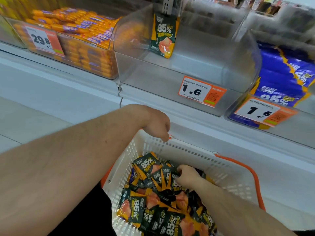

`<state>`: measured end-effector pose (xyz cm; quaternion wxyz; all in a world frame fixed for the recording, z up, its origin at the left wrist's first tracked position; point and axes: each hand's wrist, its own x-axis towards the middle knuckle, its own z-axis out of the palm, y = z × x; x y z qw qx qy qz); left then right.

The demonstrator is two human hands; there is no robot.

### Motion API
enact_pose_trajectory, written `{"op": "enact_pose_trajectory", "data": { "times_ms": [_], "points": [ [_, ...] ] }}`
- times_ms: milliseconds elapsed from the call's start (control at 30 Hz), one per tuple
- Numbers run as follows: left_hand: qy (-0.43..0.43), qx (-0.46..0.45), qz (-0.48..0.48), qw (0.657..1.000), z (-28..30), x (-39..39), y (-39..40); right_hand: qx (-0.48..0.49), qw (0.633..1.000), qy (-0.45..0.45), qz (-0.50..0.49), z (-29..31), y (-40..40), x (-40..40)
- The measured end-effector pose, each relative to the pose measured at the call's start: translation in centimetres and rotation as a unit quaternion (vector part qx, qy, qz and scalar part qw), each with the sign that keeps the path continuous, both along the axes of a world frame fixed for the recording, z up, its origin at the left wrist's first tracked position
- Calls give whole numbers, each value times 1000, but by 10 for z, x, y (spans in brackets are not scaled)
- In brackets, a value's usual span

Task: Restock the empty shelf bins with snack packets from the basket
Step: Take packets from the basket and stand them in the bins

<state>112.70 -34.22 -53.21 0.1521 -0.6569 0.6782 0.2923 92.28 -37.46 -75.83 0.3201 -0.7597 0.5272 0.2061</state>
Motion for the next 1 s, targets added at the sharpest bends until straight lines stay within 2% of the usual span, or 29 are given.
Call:
{"op": "enact_pose_trajectory", "data": {
  "times_ms": [133,233,433,600,767,867,1000],
  "points": [
    [9,8,11,1000,1,2,1,-24,1000,-15,-11,-5,1,-3],
    [17,7,24,1000,4,3,1,-42,999,-2,33,6,-1,-1],
    [38,9,39,998,8,6,4,-177,972,0,157,83,-8,19],
    [120,-11,87,989,14,11,7,-269,944,-151,116,173,-13,33],
    [189,-85,89,974,15,15,4,-256,929,-265,37,243,-18,46],
    [256,-139,131,948,19,17,3,-267,916,-297,25,270,-21,52],
    [318,-217,201,901,27,32,2,-349,851,-391,-37,293,-26,50]
  ]
}}
